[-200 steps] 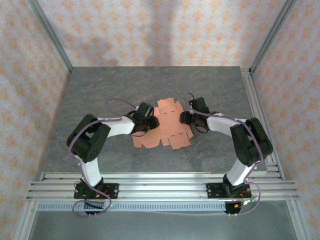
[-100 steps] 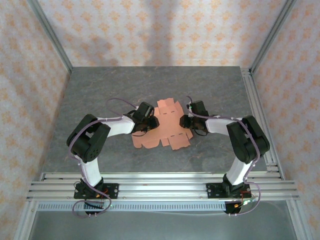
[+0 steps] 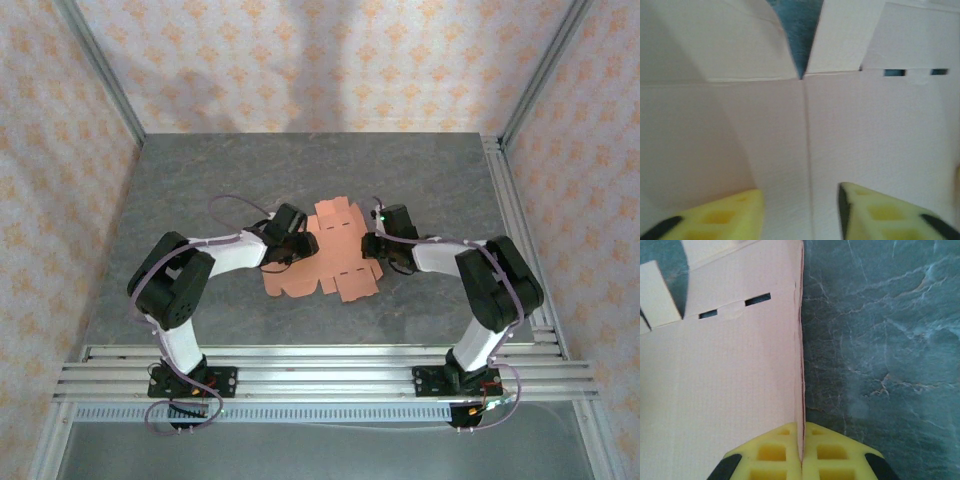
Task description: Fold the paper box
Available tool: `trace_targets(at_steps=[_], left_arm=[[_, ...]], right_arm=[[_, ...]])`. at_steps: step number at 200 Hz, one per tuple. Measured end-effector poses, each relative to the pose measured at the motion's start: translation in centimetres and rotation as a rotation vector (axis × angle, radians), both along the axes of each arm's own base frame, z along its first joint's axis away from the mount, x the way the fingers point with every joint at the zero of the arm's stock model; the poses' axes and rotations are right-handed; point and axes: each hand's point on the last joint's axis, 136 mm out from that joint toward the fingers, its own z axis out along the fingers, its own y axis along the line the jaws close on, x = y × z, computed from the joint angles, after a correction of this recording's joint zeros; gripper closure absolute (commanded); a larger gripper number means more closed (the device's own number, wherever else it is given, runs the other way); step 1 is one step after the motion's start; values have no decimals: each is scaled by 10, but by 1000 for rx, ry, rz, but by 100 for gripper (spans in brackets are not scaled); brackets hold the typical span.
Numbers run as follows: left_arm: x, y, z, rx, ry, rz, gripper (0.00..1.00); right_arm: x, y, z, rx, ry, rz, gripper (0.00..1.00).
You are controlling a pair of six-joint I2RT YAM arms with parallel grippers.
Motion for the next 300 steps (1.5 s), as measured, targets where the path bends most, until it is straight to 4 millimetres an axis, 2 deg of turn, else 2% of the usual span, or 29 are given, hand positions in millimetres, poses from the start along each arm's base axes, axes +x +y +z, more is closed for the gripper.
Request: trace_targets(at_steps=[24, 51, 89, 118, 132, 145, 170, 221, 254, 300], left_arm=[[5, 6, 24, 28, -22, 9, 28], [30, -2, 78, 25, -128, -2, 20], [61, -8, 154, 11, -277, -8, 18], [73, -14, 205, 4, -350, -45, 19], [80, -22, 225, 11, -376, -89, 20], [88, -27, 235, 34, -388, -126, 22], [95, -34, 229, 92, -358, -195, 25], [105, -50, 188, 165, -231, -324, 31], [102, -56, 161, 170, -154, -372, 33], [96, -58, 156, 159, -124, -395, 34]], right_arm=[[0, 7, 24, -71, -138, 56, 100], [1, 24, 49, -143, -303, 127, 100], [10, 27, 66, -234, -448, 128, 100], [10, 30, 73, -323, -541, 147, 100], [8, 34, 77, -365, -579, 167, 100], [7, 39, 81, -403, -617, 183, 100], [4, 44, 88, -465, -674, 202, 100], [4, 43, 94, -545, -727, 207, 100], [5, 39, 94, -578, -732, 202, 100], [5, 36, 92, -597, -728, 191, 100]])
